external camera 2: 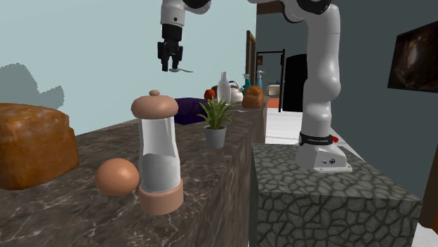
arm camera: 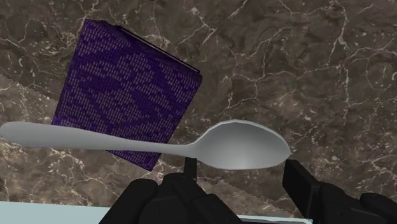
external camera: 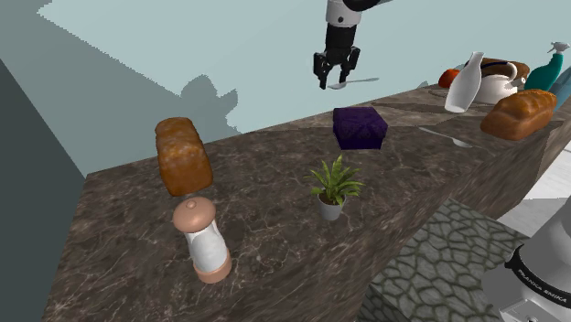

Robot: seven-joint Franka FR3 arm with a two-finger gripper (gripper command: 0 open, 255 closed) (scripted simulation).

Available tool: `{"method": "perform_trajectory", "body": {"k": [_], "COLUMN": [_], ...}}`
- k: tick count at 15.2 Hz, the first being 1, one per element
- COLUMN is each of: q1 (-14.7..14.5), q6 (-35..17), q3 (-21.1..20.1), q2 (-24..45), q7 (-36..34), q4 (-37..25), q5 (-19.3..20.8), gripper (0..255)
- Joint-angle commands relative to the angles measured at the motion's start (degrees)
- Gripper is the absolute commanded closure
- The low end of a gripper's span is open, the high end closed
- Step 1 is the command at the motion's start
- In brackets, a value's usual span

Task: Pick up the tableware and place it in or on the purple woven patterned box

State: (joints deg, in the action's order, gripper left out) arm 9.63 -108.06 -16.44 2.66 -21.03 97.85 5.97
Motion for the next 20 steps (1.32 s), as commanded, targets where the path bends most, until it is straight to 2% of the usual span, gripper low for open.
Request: {"method": "perform_trajectory", "body": {"k": [1, 3, 18, 20], "q1": [1.2, 2.6, 2.7, 2.7], "q6": [0.0, 0.5, -10.7, -10.7], "q3": [1.1, 2.3, 2.5, 2.5], "q2": [1.4, 3.6, 4.4, 4.4], "q7": [2.4, 5.1, 4.1, 4.1], "q4": [-1.6, -4.4, 6.1, 6.1], "q5": [0.0, 0.1, 0.7, 0.7], "gripper": [255, 255, 255, 255]}}
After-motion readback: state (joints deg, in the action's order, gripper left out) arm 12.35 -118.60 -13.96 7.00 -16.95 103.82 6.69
